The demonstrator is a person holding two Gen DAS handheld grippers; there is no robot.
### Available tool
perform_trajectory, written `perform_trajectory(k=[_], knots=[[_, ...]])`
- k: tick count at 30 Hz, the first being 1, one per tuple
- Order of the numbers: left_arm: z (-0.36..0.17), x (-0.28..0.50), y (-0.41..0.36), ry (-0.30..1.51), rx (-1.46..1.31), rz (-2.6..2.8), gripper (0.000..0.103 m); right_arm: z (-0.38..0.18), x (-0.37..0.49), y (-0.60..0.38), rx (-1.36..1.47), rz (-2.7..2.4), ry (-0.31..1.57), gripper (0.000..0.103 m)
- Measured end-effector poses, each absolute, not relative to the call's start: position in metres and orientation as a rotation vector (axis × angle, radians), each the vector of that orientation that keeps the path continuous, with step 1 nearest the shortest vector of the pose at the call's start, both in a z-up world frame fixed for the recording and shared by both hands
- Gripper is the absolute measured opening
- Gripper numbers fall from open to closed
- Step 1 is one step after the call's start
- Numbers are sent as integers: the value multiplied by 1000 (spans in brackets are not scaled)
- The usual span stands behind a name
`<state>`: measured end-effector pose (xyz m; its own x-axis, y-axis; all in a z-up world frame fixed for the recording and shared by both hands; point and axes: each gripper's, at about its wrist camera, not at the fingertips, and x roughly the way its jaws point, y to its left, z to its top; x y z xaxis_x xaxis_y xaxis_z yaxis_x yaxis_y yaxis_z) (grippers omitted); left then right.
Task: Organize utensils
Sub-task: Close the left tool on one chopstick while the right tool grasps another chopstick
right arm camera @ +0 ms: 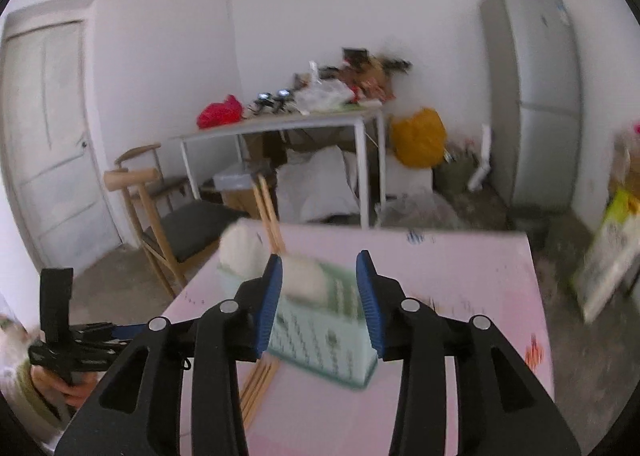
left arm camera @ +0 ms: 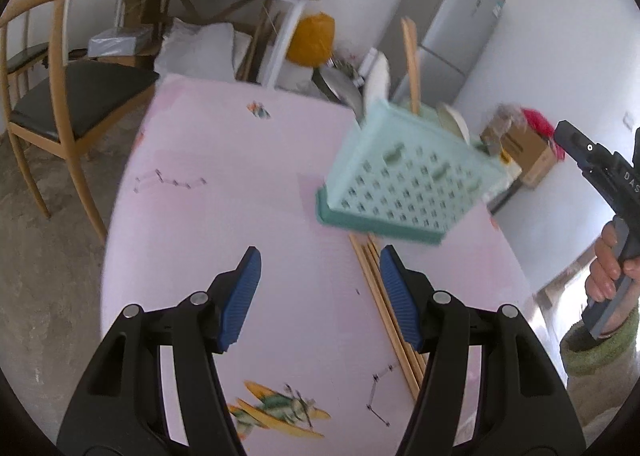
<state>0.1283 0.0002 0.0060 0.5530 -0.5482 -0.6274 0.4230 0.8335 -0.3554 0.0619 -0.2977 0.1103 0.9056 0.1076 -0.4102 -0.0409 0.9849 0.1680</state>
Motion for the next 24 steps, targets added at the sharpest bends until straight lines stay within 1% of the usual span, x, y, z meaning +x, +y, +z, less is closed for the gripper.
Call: perform_trajectory(k=[4, 6, 10, 11, 14, 21, 24], knots=[[-11, 112, -23, 865, -139, -629, 55, 70, 52, -298, 269, 75, 551, 38], [-17, 106, -36, 891, -123, -657, 49, 40, 49, -291, 315, 78, 635, 38], [-32, 96, -64, 932, -41, -678, 38, -2, 45, -281, 397, 79, 749, 38], [-35, 94, -68, 935, -19, -675, 37, -8, 43, -278, 411, 78, 764, 38], [-44, 92, -82, 954, 34, -665, 34, -21, 41, -277, 445, 80, 797, 38], [-50, 96, -88, 967, 91, -622, 23, -28, 38, -278, 469, 94, 802, 38], [-50, 97, -90, 964, 107, -605, 22, -29, 38, -275, 464, 108, 806, 38]])
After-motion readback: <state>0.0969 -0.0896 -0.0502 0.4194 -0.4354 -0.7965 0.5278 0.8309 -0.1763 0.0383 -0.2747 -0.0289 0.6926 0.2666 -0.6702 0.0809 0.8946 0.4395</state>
